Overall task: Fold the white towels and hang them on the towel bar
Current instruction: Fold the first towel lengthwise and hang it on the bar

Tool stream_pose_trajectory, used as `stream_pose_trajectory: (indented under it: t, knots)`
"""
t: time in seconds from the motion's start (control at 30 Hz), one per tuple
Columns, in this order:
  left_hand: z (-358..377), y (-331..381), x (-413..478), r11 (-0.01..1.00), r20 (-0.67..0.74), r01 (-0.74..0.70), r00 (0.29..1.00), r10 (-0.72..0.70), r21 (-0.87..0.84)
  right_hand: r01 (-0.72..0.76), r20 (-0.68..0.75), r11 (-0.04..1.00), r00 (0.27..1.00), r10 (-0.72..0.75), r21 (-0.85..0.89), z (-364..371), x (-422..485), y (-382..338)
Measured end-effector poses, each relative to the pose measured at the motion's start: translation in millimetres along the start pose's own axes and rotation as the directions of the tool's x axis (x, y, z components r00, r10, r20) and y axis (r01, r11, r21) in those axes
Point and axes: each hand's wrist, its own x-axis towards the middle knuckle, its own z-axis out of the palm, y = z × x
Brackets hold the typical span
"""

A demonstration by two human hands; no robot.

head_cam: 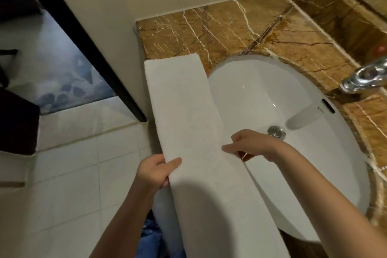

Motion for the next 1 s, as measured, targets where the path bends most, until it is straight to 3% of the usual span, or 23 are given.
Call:
stream_pose_trajectory:
  t: [0.47,1.0]
  knots:
    - [-12,49,-33,0.952,-0.014,-0.236,0.971,0.238,-0.197,0.318,-0.006,0.944,0.948,-0.319,0.091,-49,-61,-37]
    - [-30,157,-82,0.843,-0.067,-0.517,0.856,0.513,-0.145,0.495,-0.298,0.869,0.826,-0.478,-0.021,-82,-152,-118]
